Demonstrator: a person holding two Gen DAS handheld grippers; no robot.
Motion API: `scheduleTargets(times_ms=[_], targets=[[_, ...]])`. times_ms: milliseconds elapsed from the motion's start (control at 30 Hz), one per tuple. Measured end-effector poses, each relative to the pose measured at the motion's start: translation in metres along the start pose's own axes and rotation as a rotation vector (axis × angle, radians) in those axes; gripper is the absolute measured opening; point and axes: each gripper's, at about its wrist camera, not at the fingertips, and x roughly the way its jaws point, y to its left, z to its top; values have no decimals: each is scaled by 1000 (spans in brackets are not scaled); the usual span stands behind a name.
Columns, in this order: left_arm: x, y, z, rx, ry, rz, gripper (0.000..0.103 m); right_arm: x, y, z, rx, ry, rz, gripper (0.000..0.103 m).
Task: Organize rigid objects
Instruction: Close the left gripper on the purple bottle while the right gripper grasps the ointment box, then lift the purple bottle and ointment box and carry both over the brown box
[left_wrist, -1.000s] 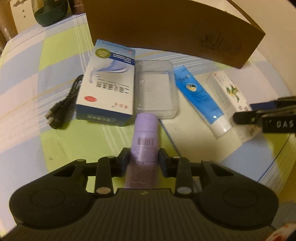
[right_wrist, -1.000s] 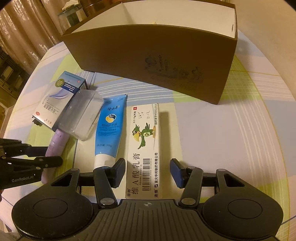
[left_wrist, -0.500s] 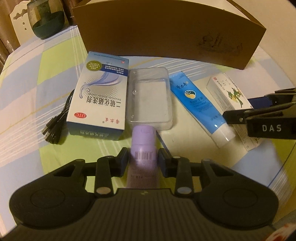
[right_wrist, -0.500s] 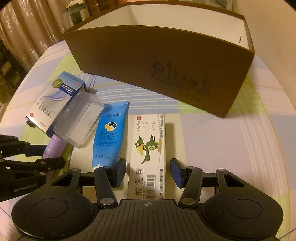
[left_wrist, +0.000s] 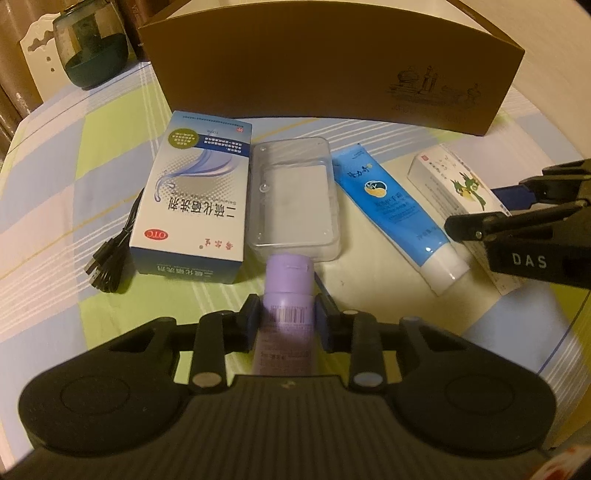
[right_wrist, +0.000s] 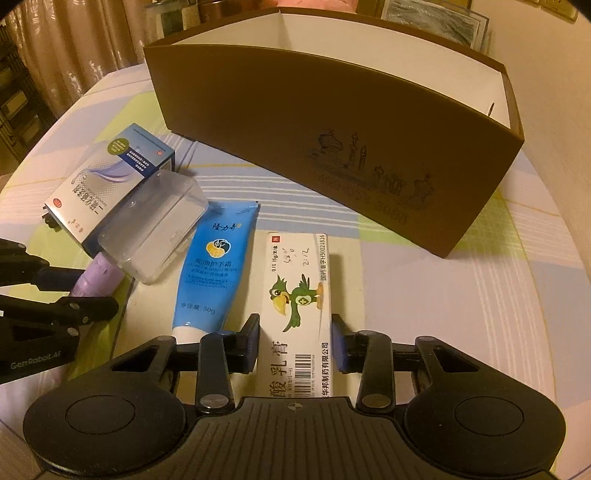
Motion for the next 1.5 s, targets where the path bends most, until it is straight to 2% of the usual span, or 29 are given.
scheduleTargets(times_ms=[333, 767, 1100, 1500], targets=[[-8, 3, -17, 7, 5, -17, 33, -9, 4, -11, -16, 15, 9, 39], [-9, 1, -15, 17, 2, -16, 30, -12, 0, -13, 18, 16, 33, 38], [-27, 5, -7, 9, -59, 0, 29, -36, -6, -11, 73, -28, 60, 38], [-55, 4, 10, 2, -149, -10, 29, -56, -2, 2, 76, -88, 86, 38]])
